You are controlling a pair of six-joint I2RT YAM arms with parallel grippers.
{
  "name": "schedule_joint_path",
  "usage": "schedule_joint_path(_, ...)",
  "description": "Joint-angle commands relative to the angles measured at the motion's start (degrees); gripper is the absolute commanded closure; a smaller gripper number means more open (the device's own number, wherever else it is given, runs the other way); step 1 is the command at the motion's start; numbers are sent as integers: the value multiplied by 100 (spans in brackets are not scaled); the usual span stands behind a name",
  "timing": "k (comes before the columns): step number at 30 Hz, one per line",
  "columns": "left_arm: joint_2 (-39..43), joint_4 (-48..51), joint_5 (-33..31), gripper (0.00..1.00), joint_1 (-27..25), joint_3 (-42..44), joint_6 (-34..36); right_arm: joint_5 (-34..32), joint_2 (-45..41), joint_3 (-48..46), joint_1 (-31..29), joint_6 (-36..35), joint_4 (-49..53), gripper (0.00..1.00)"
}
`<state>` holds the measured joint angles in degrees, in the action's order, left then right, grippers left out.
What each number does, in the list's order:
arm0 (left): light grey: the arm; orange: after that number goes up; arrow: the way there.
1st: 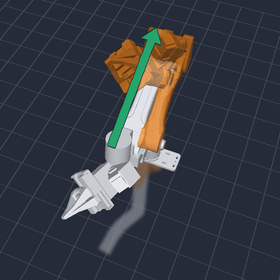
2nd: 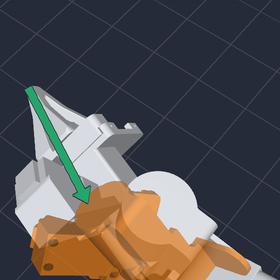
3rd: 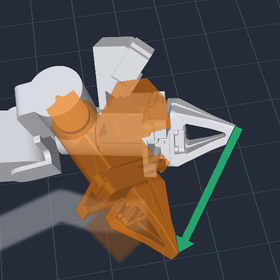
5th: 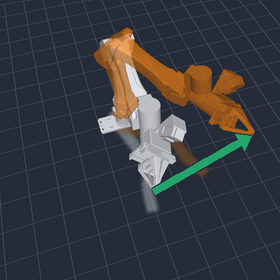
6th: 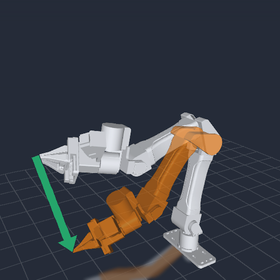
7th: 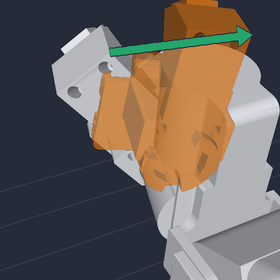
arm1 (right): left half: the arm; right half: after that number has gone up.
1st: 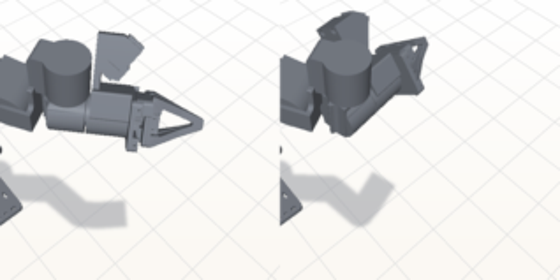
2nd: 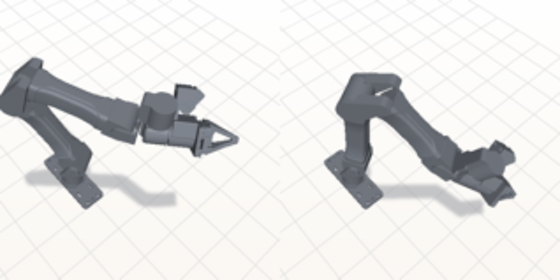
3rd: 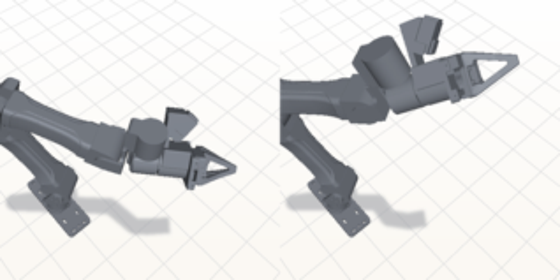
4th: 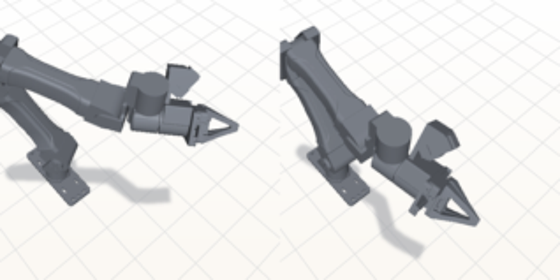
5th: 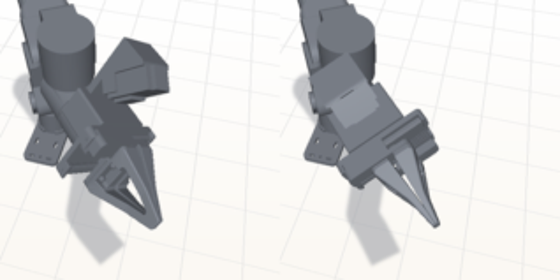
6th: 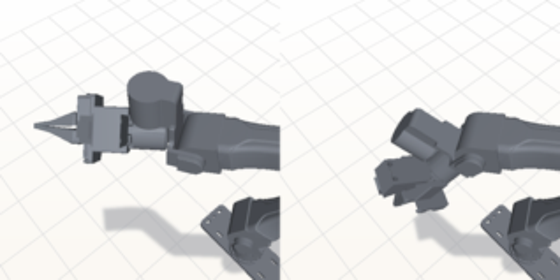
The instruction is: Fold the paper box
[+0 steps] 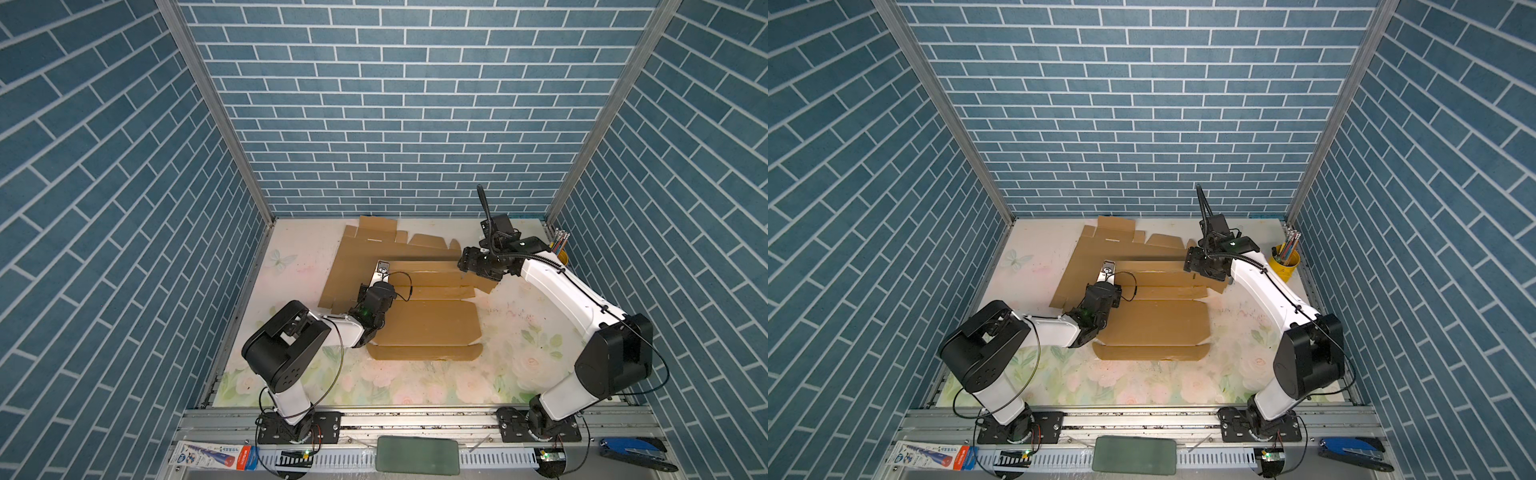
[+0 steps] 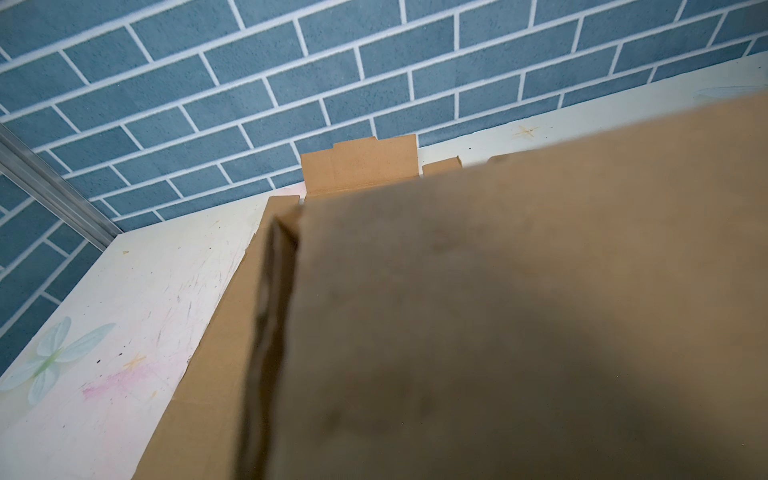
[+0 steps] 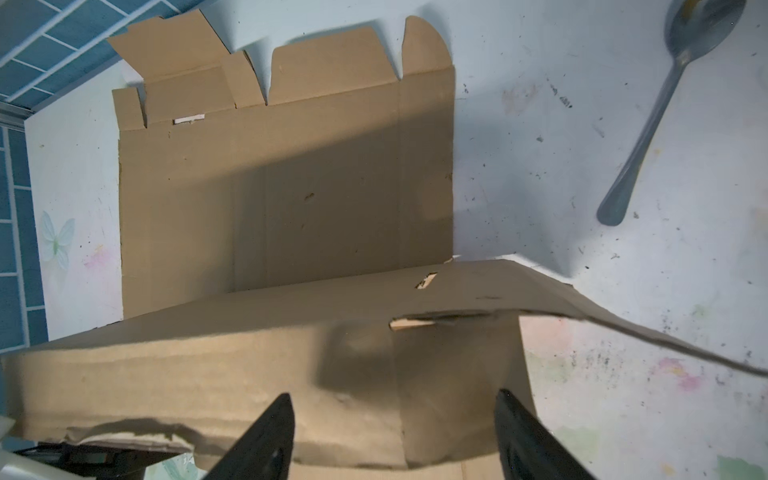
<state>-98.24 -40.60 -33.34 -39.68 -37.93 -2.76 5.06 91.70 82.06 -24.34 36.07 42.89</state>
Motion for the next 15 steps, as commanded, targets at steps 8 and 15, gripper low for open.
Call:
schedule_joint_path(8, -46, 374, 108, 100, -13, -81, 242, 1226, 314, 87, 107, 663, -574, 37)
schedule_joint_path(15, 23, 798, 188, 100, 9, -180, 248, 2273, 97, -392, 580, 779, -1278, 52)
